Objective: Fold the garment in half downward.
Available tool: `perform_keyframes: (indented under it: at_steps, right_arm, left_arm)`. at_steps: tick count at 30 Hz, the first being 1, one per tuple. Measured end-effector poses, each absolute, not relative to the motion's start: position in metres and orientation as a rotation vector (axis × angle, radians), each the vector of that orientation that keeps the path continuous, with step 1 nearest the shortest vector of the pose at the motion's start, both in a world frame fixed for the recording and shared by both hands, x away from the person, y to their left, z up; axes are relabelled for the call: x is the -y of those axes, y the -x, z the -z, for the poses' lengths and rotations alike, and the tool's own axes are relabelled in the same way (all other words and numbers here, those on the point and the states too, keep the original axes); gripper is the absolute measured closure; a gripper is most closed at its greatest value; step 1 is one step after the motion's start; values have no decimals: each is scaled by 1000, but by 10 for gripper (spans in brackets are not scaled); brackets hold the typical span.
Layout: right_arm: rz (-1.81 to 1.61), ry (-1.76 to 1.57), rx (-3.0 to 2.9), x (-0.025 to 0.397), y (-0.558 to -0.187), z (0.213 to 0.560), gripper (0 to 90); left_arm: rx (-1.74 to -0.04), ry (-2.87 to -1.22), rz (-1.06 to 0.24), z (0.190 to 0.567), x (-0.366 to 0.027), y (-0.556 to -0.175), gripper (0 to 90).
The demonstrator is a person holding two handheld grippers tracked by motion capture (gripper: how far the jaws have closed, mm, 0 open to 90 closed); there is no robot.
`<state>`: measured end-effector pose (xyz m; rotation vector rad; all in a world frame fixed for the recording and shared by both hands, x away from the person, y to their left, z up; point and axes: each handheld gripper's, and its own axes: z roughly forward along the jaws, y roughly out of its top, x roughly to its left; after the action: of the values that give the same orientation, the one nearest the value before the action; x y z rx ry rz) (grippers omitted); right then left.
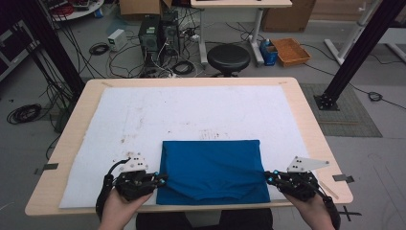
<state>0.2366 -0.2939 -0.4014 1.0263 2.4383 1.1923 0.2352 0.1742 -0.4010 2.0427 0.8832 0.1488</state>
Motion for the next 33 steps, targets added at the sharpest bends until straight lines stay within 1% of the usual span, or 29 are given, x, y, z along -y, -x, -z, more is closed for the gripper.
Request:
perform_keyframes:
  at_steps: [11,14,17,19,20,21,23,24,27,30,33]
  right_arm:
    - [-1125,-1011,-2478,292,-232,409,888]
    - [-1095,-1023,-2493,292,-233,416,877]
    - [-1059,-1022,-2500,292,-234,421,830]
    - [-1055,-1032,-2494,292,-234,422,755]
    - [-1057,-1039,-2488,293,-235,422,753]
    - [-1064,-1042,-2481,294,-236,421,732]
    - [-1073,-1058,-2443,294,-241,417,631]
    - [-1075,-1071,-2423,295,-245,415,600]
    - [-1086,-1097,-2369,295,-261,410,534]
    - [-1099,-1131,-2317,295,-285,405,505]
    - [-1114,-1173,-2269,296,-312,404,501]
  left_arm:
    - [-890,-2087,-131,413,-176,-230,852]
    - [-902,-2107,-141,418,-175,-231,826]
    - [-919,-2124,-153,422,-177,-232,750]
    - [-945,-2124,-177,422,-179,-233,669]
    - [-955,-2112,-183,421,-179,-234,649]
    - [-952,-2105,-194,420,-181,-237,643]
    - [-970,-2086,-229,417,-182,-244,597]
    - [-979,-2072,-248,415,-182,-249,595]
    - [-1005,-2035,-284,409,-182,-270,543]
    - [-1026,-2006,-332,406,-181,-293,531]
    - [-1064,-1977,-382,409,-178,-317,531]
